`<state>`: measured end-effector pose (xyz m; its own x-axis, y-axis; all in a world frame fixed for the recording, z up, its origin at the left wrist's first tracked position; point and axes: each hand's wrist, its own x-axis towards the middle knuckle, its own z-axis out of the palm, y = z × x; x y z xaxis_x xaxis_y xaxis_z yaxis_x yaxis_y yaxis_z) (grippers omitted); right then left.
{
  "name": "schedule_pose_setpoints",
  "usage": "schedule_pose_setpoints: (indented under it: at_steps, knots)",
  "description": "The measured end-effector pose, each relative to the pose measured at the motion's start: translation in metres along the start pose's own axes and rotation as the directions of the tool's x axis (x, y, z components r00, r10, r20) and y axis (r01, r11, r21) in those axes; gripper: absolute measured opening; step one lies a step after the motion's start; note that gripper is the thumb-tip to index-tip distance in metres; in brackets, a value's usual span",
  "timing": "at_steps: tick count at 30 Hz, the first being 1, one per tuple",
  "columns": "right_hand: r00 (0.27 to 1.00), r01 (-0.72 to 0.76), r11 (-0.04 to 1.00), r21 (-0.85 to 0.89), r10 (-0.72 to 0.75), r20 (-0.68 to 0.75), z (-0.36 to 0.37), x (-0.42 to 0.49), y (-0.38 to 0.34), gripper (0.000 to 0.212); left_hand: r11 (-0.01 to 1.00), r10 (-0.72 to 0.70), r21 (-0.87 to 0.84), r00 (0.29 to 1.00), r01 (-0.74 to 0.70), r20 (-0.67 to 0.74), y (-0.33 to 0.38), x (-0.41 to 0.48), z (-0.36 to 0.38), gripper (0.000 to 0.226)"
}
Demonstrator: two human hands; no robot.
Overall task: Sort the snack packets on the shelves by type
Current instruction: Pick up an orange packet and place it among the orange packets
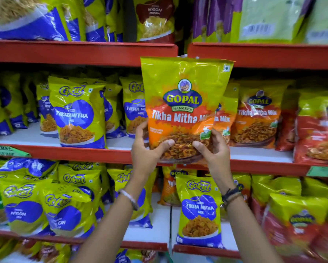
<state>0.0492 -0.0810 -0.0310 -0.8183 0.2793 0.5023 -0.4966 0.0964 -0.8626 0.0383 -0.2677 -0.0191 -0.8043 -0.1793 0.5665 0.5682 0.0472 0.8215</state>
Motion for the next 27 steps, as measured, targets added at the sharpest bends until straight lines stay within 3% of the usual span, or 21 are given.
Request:
schedule_pose_setpoints:
  at_steps: [3,7,13,16,27]
  knots:
    - [0.999,-0.036,0.999,0.039,0.037,-0.019,-0.040,-0.010,0.002,0.065,0.997,-0.064,0.036,0.998,0.064,0.002,0.001,-0.021,0.030,0.082]
    - [0.999,-0.048,0.998,0.039,0.048,-0.015,-0.084,-0.025,0.008,0.039,0.986,-0.151,0.070,0.988,0.149,0.021,-0.004,-0.050,0.064,0.079]
    - [0.994,-0.102,0.993,0.051,0.104,-0.037,-0.133,-0.040,0.022,0.043,0.965,-0.243,0.111,0.970,0.239,0.021,-0.008,-0.085,0.104,0.078]
    - [0.993,-0.112,0.993,0.027,0.113,-0.027,-0.151,-0.043,0.027,0.032,0.954,-0.264,0.157,0.964,0.256,0.030,-0.005,-0.096,0.120,0.073]
    - [0.996,-0.091,0.994,-0.062,0.092,0.014,-0.191,-0.040,0.023,0.029,0.953,-0.240,0.202,0.969,0.224,0.057,0.010,-0.109,0.151,0.082]
